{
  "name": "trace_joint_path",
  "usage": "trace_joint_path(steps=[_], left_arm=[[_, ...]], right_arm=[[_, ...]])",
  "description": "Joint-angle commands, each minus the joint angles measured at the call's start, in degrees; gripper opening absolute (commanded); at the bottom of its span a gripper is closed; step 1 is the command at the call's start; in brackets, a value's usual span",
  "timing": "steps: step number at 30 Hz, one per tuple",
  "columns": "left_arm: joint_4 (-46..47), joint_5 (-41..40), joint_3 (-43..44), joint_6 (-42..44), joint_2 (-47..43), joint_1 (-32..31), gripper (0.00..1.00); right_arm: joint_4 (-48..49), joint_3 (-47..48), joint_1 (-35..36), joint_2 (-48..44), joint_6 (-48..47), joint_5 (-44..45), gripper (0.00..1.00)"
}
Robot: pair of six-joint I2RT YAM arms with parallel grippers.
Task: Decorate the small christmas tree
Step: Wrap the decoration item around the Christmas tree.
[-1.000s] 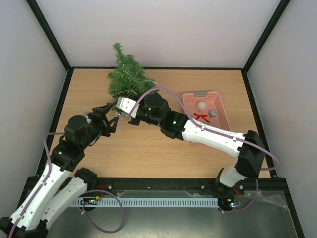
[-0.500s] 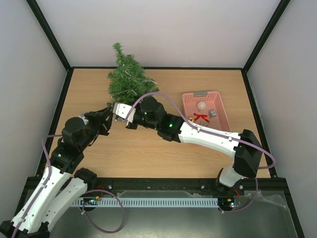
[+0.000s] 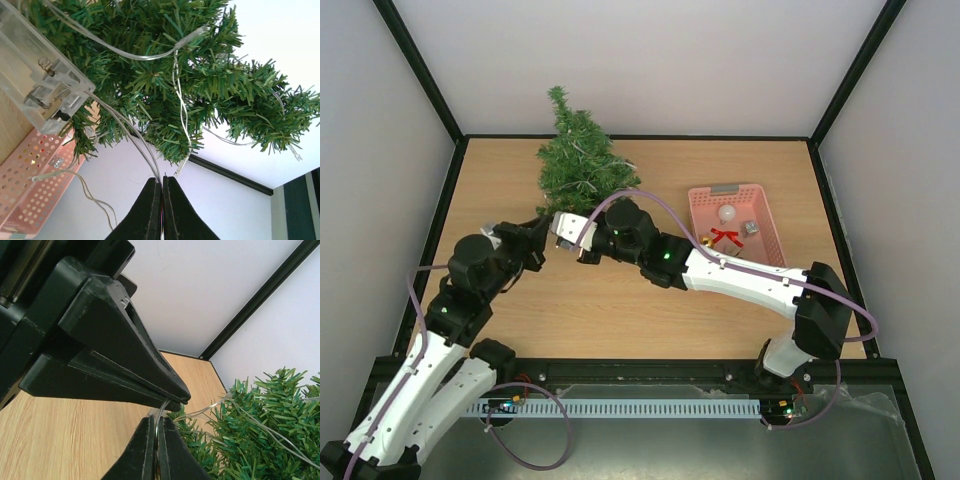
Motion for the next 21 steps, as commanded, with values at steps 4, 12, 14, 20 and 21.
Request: trace_joint_path(steps=[4,12,14,20,21], left_arm=[[-0.17,-6.28,1.75,15.95,-1.27,0.53,0.02],[0.15,-7.11,4.86,35.6,-0.31,1.71,0.02],[-1.54,-7.19,7.27,41.35,1.91,2.19,0.02],[-1.64,-0.15,12.27,53.08,7.22,6.63,0.02],[-1.88,0.89,13.02,54.68,8.04,7.61,0.02]], right_arm=[[3.0,-1.61,0.5,-3.06,0.96,1.27,0.21],[7.16,-12.2,0.5,-14.72,6.53,4.88,0.48],[8.61,-15.94,0.49,-18.8,8.5,5.9,0.5],[9.32,-22.96,0.46,-28.99,11.95,8.74,0.67],[9.31,-23.6,0.44,-30.43,12.25,9.32,0.69]])
